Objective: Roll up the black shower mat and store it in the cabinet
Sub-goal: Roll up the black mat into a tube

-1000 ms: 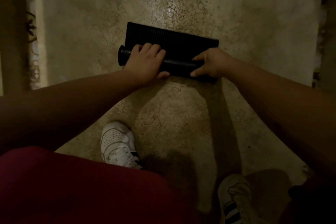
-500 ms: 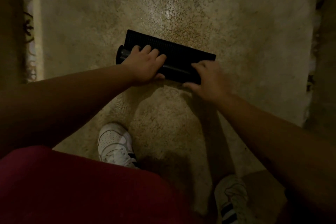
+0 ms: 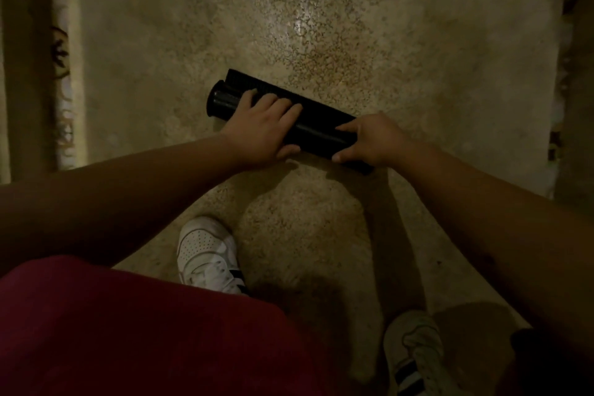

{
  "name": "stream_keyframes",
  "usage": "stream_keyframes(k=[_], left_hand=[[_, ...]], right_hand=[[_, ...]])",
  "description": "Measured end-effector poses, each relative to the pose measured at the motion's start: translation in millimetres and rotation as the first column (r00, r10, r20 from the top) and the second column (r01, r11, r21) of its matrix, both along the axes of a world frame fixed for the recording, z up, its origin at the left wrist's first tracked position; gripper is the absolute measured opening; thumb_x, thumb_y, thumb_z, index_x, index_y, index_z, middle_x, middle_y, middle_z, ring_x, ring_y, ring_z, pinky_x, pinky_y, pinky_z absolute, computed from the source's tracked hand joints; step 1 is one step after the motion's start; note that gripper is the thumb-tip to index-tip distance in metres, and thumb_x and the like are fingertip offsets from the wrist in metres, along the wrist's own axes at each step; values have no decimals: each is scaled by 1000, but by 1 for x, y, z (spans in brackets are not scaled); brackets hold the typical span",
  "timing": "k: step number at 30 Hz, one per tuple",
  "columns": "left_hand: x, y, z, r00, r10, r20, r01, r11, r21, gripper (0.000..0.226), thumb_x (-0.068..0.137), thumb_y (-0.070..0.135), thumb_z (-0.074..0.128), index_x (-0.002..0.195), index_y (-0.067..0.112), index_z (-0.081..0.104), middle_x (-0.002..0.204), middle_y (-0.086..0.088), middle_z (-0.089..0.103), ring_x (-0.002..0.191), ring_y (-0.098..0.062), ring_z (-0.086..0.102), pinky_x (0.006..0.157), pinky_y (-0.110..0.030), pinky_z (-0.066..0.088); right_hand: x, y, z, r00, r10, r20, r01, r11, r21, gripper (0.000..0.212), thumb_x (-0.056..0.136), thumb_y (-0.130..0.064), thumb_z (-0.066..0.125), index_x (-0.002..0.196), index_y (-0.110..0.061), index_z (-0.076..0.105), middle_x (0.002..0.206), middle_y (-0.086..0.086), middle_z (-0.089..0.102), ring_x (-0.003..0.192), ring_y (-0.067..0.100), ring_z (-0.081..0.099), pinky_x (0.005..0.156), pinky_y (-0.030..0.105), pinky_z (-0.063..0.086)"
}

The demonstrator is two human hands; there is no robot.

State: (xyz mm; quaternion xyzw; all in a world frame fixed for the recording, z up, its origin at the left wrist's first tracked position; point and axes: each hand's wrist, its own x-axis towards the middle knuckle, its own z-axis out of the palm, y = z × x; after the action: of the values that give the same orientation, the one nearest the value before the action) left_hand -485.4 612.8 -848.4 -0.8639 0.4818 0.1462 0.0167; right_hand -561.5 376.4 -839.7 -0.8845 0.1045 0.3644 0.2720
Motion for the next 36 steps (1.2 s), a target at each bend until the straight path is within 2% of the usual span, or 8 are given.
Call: stream_keyframes(k=[3, 8, 10, 13, 19, 25, 28, 36], left_hand=[[-13, -6, -2, 998, -12, 63, 7, 997, 82, 91, 78, 70, 47, 144, 9, 30, 139, -14, 44, 127, -35, 40, 105, -65, 22], [0, -18, -2, 1000, 3, 17, -4, 997, 73, 72, 81, 60, 55, 132, 11, 40, 128, -14, 50, 116, -35, 45, 100, -61, 30], [3, -21, -2, 1000, -10, 13, 9, 997, 81, 70, 81, 59, 56, 129, 11, 41, 125, -15, 51, 113, -36, 46, 98, -59, 32], [11, -26, 0, 999, -28, -24, 30, 995, 97, 70, 80, 62, 55, 127, 11, 43, 124, -15, 52, 112, -35, 47, 93, -57, 34], [34, -40, 5, 992, -69, -109, 88, 979, 182, 70, 82, 67, 48, 125, 13, 43, 125, -14, 52, 112, -33, 48, 89, -53, 38], [42, -21, 3, 998, -47, -31, 46, 998, -46, 77, 80, 62, 56, 134, 9, 39, 136, -19, 43, 120, -38, 44, 99, -56, 34], [46, -2, -2, 986, -132, 100, 132, 991, 5, 85, 78, 55, 58, 143, 8, 29, 140, -18, 42, 126, -36, 41, 103, -60, 27], [62, -20, -1, 996, -74, 52, 71, 996, 52, 73, 76, 50, 67, 132, 15, 36, 123, -17, 54, 108, -39, 53, 88, -55, 39]], right_hand=[[5, -3, -2, 996, -4, -85, 10, 997, 76, 69, 62, -46, 84, 124, -22, 64, 107, 2, 71, 85, 11, 61, 75, 25, 47], [15, -9, 4, 983, 0, -182, 20, 994, 111, 65, 65, -48, 81, 124, -25, 63, 104, -1, 69, 84, 10, 59, 72, 24, 43], [3, -6, 11, 997, 53, -54, -51, 998, 40, 63, 71, -49, 76, 127, -24, 60, 108, 1, 68, 90, 15, 59, 75, 28, 45], [-41, 15, 16, 908, 200, 367, -113, 963, -243, 63, 84, -42, 64, 137, -14, 48, 132, 9, 57, 112, 28, 52, 91, 40, 42], [-66, 55, -2, 917, 114, 382, 47, 921, -386, 92, 79, -48, 65, 148, -8, 19, 154, 12, 28, 141, 30, 24, 114, 48, 19], [-47, 34, -15, 871, 131, 473, 76, 916, -393, 91, 71, -49, 73, 142, -11, 31, 138, 9, 48, 125, 29, 44, 104, 48, 32], [-28, 18, -20, 888, 176, 426, 17, 911, -412, 94, 61, -59, 76, 134, -14, 37, 126, 8, 55, 112, 29, 53, 94, 47, 42], [2, -10, -17, 929, 144, 341, -48, 960, -277, 68, 61, -45, 74, 119, -23, 48, 110, 3, 54, 95, 24, 55, 71, 35, 46]])
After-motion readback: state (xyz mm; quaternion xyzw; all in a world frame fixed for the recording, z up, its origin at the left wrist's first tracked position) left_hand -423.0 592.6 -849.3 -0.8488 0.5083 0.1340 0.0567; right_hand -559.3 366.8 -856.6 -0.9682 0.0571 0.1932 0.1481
